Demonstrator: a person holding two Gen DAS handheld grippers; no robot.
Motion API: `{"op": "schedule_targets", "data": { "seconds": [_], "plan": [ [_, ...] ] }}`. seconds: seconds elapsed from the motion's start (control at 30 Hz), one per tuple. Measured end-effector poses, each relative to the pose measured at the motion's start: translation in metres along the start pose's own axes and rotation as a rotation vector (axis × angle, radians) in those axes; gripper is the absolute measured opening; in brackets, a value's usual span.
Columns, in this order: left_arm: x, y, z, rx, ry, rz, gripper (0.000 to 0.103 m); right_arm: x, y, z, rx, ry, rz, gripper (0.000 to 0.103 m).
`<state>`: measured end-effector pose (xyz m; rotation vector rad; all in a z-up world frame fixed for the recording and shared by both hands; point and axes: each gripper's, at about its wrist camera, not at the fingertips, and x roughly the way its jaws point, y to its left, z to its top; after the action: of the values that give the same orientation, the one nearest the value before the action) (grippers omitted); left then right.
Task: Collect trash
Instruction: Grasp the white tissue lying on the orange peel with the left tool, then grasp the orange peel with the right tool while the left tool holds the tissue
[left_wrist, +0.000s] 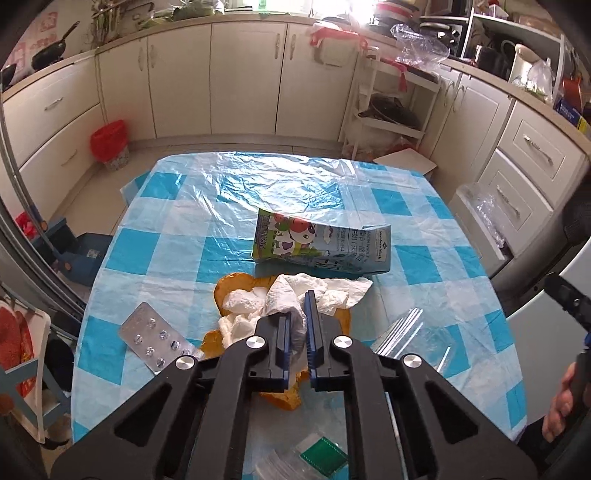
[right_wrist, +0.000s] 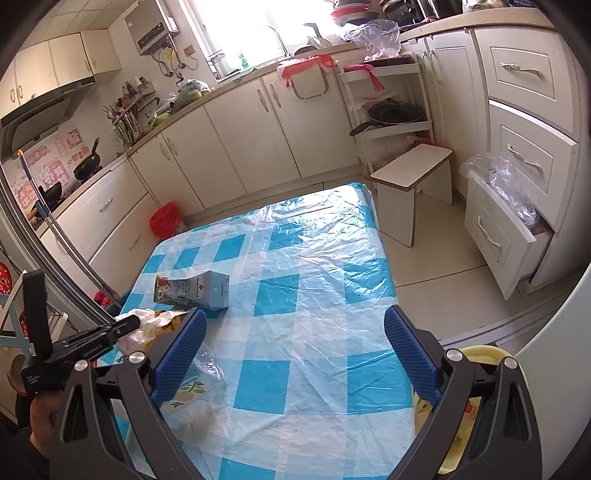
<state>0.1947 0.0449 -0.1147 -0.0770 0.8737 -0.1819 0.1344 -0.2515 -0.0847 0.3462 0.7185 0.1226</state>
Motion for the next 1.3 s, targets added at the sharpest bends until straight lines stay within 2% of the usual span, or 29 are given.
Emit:
{"op": "schedule_targets", "data": {
  "seconds": [0.17,0.4,0.7,0.77,0.83,0.9,0.93,1.1,1.2,1.3],
  "plan": [
    [-0.043,0.027,0.004,-0.093,-0.071,-0.061,0.006,0.001,0.002,0.000,0.002,0.003,0.004,0.093],
    [-0.088,0.062,0.001,-0.159,-0.142,-0.045,0.006,0.008,0.021,-0.003,-0.046,0.032,0.024,0.093],
    [-0.102,0.078,-0.009,-0.195,-0.180,-0.085,0.006,0.030,0.084,-0.006,-0.262,0.079,0.112,0.093],
    [-0.105,0.082,-0.010,-0.201,-0.188,-0.092,0.006,0.038,0.101,-0.002,-0.313,0.104,0.109,0.093],
    [-0.106,0.088,-0.012,-0.218,-0.189,-0.107,0.006,0.052,0.117,0.005,-0.351,0.154,0.113,0.092],
    [-0.107,0.095,-0.013,-0.237,-0.190,-0.117,0.006,0.069,0.133,0.012,-0.391,0.222,0.108,0.084],
    [-0.109,0.100,-0.013,-0.251,-0.192,-0.126,0.006,0.078,0.140,0.014,-0.409,0.262,0.107,0.081],
    [-0.114,0.113,-0.016,-0.286,-0.203,-0.153,0.006,0.131,0.169,0.010,-0.492,0.485,0.084,0.076],
    [-0.117,0.114,-0.017,-0.282,-0.211,-0.158,0.006,0.158,0.173,-0.001,-0.485,0.595,0.052,0.069],
    [-0.119,0.114,-0.017,-0.281,-0.216,-0.164,0.006,0.174,0.169,-0.009,-0.429,0.657,0.058,0.057]
  ]
}}
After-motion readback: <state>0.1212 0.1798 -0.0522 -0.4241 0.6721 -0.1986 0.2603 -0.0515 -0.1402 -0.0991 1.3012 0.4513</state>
